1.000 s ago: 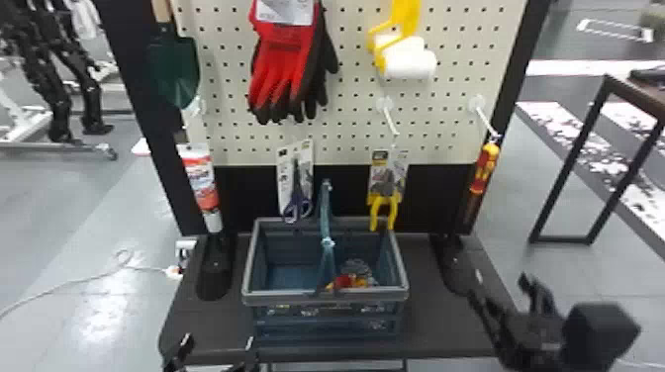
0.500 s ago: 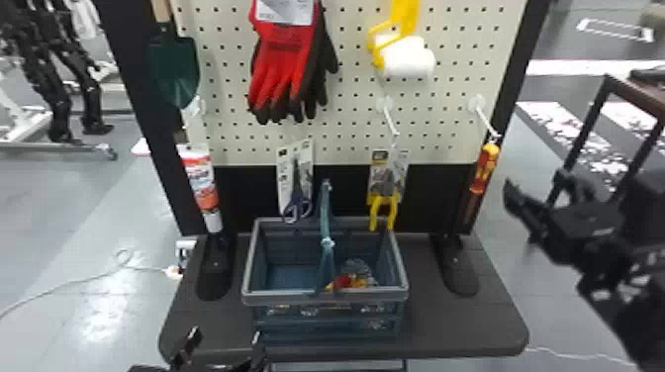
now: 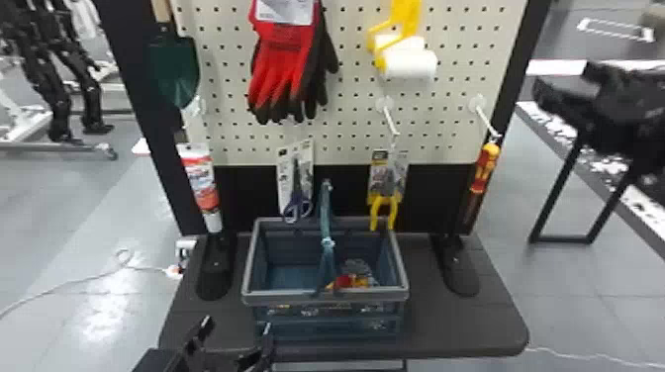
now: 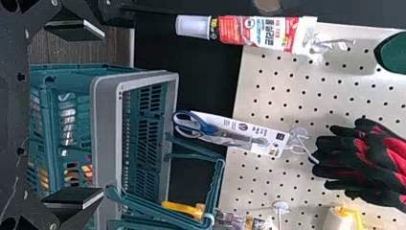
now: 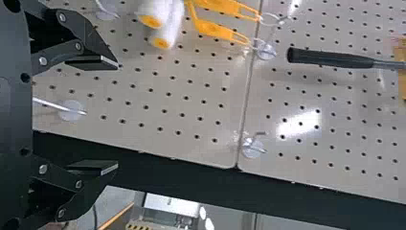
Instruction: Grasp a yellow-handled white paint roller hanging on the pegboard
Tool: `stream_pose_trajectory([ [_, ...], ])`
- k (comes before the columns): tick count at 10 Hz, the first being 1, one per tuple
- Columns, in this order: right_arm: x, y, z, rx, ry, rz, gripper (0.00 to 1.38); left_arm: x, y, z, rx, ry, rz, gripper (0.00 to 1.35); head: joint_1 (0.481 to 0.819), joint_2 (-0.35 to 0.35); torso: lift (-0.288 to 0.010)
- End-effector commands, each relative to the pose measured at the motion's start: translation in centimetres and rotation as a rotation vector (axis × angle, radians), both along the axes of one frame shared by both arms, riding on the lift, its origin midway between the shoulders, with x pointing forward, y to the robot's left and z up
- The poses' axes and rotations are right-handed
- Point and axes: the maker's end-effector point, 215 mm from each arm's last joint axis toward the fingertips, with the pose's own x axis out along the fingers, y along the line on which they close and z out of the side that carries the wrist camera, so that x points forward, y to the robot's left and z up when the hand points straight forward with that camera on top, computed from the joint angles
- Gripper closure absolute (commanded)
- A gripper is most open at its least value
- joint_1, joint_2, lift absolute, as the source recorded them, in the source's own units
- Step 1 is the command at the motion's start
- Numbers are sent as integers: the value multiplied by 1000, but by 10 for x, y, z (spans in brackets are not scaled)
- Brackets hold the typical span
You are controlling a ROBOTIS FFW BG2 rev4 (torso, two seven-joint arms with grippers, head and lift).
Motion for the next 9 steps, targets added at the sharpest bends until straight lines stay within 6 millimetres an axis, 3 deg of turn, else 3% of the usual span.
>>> stream_pose_trajectory([
  [1, 17, 14, 33, 4, -19, 80, 521, 3, -4, -1, 0, 4, -8, 153, 549, 0, -100],
  [3, 39, 65, 47, -24, 11, 230, 521, 5, -4, 0, 0, 2, -10, 151, 549, 0, -100],
  [4, 45, 84, 64, -46, 13, 287, 521, 6, -6, -1, 3, 2, -19, 153, 549, 0, -100],
  [5, 51, 99, 65, -86, 34, 325, 521, 7, -9, -1, 3, 0, -29, 153, 549, 0, -100],
  [9, 64, 162, 39, -94, 186, 511, 521, 13, -17, -3, -3, -1, -45, 151, 549, 0, -100],
])
